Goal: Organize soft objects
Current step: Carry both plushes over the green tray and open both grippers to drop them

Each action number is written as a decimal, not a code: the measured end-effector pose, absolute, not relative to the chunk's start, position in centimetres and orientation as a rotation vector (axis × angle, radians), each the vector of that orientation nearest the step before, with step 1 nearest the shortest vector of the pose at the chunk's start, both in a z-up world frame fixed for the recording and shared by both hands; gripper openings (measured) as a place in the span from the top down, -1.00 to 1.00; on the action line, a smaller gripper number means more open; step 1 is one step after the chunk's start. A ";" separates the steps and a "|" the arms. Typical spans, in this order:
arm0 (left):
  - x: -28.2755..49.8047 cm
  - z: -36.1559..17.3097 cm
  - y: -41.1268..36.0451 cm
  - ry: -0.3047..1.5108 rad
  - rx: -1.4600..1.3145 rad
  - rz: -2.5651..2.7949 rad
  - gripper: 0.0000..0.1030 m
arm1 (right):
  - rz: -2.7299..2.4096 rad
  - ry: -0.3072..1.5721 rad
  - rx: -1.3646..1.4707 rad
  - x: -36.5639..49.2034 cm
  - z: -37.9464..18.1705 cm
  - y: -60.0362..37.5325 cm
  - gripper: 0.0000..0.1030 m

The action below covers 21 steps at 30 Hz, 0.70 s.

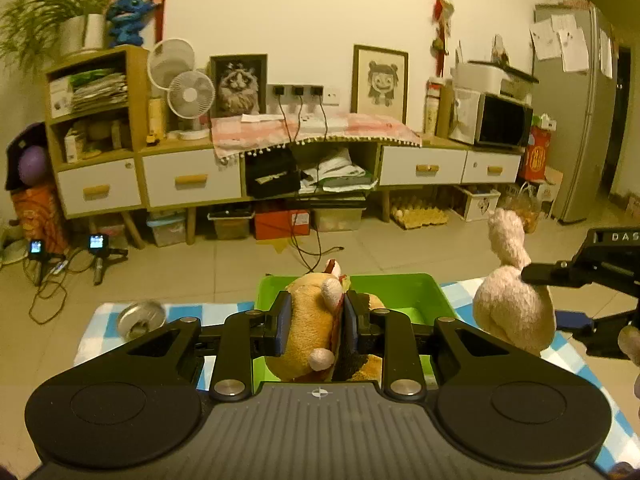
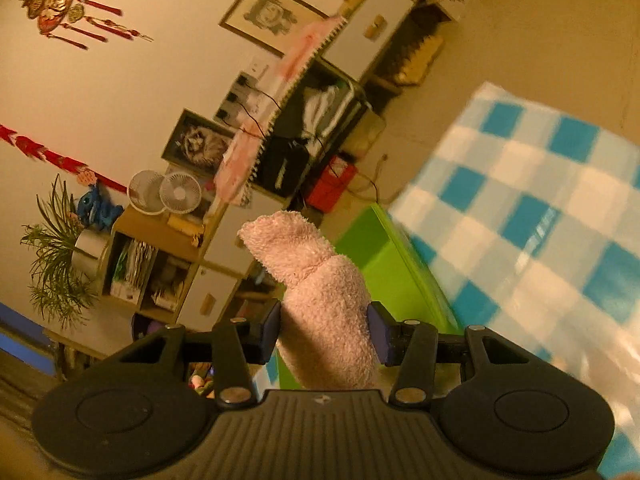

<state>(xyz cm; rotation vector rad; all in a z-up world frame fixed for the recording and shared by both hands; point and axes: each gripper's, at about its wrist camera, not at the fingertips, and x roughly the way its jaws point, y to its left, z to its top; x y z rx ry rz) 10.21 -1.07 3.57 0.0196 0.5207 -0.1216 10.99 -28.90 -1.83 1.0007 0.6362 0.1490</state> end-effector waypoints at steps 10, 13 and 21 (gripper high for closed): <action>17.1 -0.1 -2.1 0.568 0.091 -0.096 0.46 | 0.176 0.608 0.948 16.7 -4.6 -27.5 0.86; 18.9 -1.6 -2.2 0.602 0.098 -0.069 0.46 | 0.184 0.612 0.900 17.8 -5.5 -26.9 0.86; 21.1 -4.5 -1.9 0.681 0.118 -0.033 0.45 | 0.180 0.663 0.864 19.2 -7.6 -26.1 0.85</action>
